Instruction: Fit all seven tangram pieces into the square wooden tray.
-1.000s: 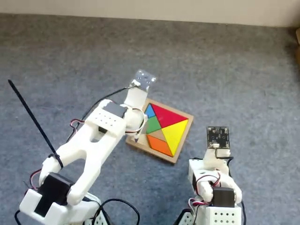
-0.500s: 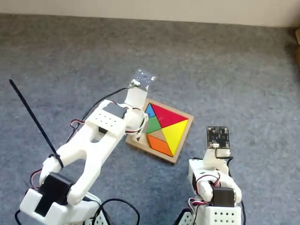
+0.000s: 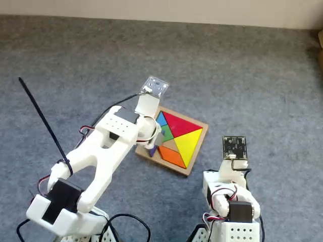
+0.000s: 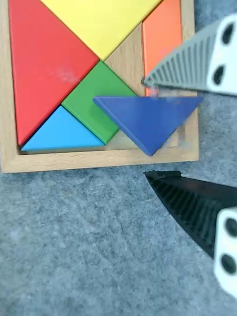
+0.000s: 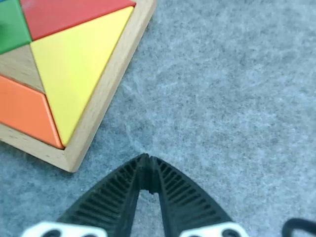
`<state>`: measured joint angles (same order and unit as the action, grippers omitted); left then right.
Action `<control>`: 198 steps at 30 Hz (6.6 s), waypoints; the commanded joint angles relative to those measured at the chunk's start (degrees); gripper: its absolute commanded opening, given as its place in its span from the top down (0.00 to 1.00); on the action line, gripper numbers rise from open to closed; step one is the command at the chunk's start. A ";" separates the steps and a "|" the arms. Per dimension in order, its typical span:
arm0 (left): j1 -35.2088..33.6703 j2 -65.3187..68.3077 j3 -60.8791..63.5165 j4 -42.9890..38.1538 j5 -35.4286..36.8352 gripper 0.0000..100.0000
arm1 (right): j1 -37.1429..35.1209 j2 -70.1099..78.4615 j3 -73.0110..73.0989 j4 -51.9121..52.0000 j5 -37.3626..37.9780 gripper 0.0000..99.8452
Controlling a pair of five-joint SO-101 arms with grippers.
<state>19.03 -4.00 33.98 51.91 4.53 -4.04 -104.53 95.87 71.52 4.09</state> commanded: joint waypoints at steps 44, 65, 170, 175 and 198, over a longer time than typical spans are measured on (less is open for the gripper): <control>-0.92 2.15 1.89 -12.75 -0.09 0.96 | 0.84 -1.45 7.43 0.57 -0.09 0.99; 2.07 2.68 0.13 -5.98 -0.09 0.97 | 0.84 -1.45 7.43 0.57 -0.09 0.99; 7.52 2.24 -2.42 -6.95 -4.84 0.97 | 2.24 -1.45 7.52 0.57 0.00 0.99; 7.52 2.51 -2.42 -6.95 -4.92 0.97 | 2.15 -1.45 7.52 0.57 0.00 0.99; 4.35 -23.43 17.10 -15.03 -5.01 0.99 | 2.15 -1.45 7.52 0.57 0.00 0.99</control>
<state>25.10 -20.44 48.31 40.84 0.04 -2.55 -104.53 95.87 71.52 4.09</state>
